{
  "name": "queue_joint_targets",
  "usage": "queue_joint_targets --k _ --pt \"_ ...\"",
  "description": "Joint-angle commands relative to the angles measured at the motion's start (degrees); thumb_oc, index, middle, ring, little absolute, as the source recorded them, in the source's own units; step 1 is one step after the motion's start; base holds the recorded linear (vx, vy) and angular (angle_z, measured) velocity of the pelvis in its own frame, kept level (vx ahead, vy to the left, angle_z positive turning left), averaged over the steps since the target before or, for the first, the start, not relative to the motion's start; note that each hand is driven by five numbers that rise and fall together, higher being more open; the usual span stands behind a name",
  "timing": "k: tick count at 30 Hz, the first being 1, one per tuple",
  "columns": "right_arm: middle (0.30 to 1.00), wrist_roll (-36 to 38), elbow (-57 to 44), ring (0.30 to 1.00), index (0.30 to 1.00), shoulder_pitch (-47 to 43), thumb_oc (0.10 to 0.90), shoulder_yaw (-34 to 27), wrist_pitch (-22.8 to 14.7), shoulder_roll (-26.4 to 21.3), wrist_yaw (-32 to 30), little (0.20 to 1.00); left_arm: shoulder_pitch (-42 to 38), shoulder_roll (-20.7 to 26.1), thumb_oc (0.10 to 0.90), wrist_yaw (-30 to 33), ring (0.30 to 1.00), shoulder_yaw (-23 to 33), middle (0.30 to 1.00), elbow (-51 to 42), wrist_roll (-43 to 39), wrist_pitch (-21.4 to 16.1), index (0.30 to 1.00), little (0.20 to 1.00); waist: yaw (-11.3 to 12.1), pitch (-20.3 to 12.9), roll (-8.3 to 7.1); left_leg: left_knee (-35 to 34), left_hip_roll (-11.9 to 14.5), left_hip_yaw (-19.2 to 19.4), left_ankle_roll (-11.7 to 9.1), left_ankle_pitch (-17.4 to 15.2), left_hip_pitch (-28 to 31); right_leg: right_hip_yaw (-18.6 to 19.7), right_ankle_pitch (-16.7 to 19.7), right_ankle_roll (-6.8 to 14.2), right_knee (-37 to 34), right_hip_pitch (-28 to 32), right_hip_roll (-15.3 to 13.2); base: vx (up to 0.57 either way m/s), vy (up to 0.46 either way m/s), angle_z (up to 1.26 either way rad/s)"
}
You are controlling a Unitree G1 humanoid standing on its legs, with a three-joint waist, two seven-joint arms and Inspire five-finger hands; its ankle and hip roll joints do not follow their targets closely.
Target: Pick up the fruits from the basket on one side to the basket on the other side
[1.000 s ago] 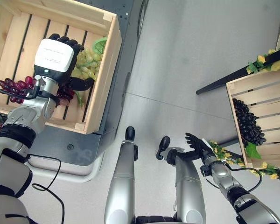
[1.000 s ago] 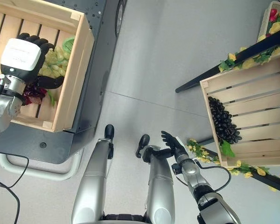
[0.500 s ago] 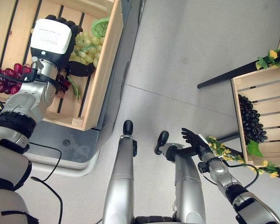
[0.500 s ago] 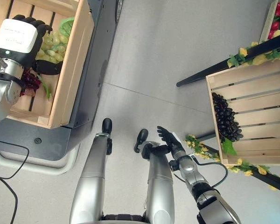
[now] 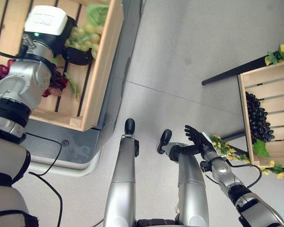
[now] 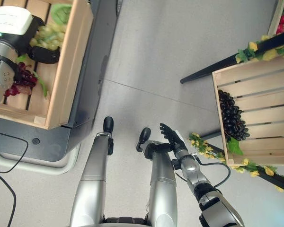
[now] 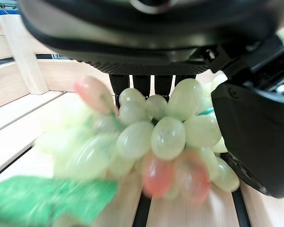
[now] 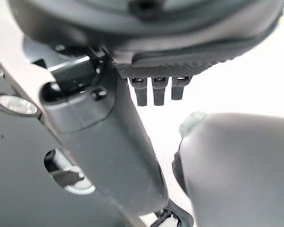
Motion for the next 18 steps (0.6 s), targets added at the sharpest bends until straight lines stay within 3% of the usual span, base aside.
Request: queue_joint_targets --k 1,8,13,18 --pt "0.900 2.99 -1.43 0.900 0.900 3.03 0.800 -1.98 -4.13 -4.73 -1.99 0.900 4.78 -0.18 0.400 -2.64 0.300 -2.98 0.300 5.20 3.20 0.59 0.300 0.300 0.09 -0.62 1.61 -4.87 -2.14 4.62 2.09 -5.71 7.38 -1.25 0.54 1.04 1.90 4.04 1.23 -0.02 -0.032 -0.09" --pt "0.900 2.38 -0.64 0.900 0.900 4.16 0.800 -2.73 -3.27 -5.02 -1.28 0.900 6.47 2.16 0.400 0.33 0.300 -2.04 0.300 2.60 4.11 -2.13 0.300 0.300 0.31 -0.62 2.94 -6.18 -1.64 5.63 1.90 -6.14 13.22 -0.56 0.91 1.48 0.47 9.01 0.87 -0.02 -0.029 -0.05" --pt "0.900 4.74 -0.74 0.900 0.900 5.87 0.800 -4.13 -3.74 -3.95 0.54 0.900 12.15 2.49 0.400 8.97 0.300 4.18 0.300 3.69 2.58 -5.93 0.300 0.300 0.56 -0.62 3.64 -8.69 -1.47 6.47 1.72 -6.50 21.90 0.06 1.44 2.03 -2.39 16.84 0.47 -0.02 -0.024 -0.10" --pt "0.900 3.68 -2.06 0.900 0.900 7.41 0.800 -4.83 -3.73 -2.95 0.71 0.900 18.79 2.46 0.400 12.66 0.300 10.88 0.300 4.91 2.53 -8.03 0.300 0.300 0.69 -0.62 4.02 -13.11 -1.90 6.73 1.59 -5.78 30.02 0.60 2.52 2.72 -6.23 23.78 0.30 0.00 -0.008 -0.12"
